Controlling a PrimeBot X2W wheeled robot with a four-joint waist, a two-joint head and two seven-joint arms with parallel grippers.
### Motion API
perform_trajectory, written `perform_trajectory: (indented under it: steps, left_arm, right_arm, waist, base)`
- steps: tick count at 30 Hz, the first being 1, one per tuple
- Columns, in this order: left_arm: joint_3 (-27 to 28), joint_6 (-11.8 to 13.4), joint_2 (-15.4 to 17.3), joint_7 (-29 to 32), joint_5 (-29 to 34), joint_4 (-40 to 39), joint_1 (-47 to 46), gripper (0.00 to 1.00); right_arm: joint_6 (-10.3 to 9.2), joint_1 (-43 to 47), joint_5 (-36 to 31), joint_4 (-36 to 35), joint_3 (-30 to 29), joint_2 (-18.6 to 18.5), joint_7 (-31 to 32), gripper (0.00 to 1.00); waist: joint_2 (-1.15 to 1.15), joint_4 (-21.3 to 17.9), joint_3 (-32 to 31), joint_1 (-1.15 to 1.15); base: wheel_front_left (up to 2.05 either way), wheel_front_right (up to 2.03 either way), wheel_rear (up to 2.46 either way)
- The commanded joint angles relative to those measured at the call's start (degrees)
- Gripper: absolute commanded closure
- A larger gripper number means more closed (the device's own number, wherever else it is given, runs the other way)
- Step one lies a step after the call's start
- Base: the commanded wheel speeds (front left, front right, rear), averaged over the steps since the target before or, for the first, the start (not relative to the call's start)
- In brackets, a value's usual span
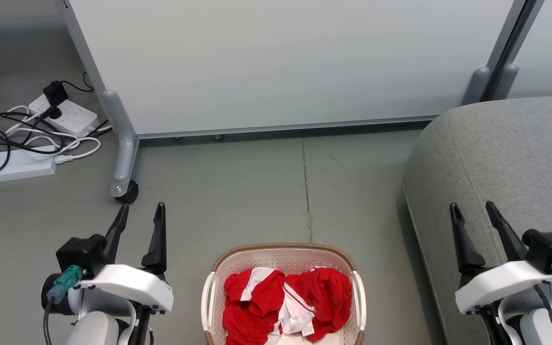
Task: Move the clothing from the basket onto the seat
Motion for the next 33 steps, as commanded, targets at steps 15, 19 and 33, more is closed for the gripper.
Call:
perform_trajectory:
  steps: [15,19,33]
  left_arm:
    - [-0.45,1.09,0.05,-2.94,4.5,0.23,1.45,0.0]
    - [-0.52,1.24,-0.03,-3.42,5.25,0.35,1.72,0.0]
    - [-1.09,2.07,0.04,-4.34,7.95,-0.38,2.26,0.0]
  right_arm:
    - [0.24,1.02,-5.66,-0.42,0.05,0.13,-1.29,0.0]
    - [0.25,1.4,-6.57,-0.67,-0.07,0.34,-1.57,0.0]
    - [0.21,2.42,-7.38,-1.85,-1.07,1.16,-3.28,0.0]
  waist:
    - [0.0,0.36,-0.02,0.0]
    - [0.0,0.43,-0.01,0.0]
    - [0.0,0.71,0.13,0.0]
  base:
    - [0.0,0.0,0.0]
    - [0.0,0.0,0.0]
    - [0.0,0.0,0.0]
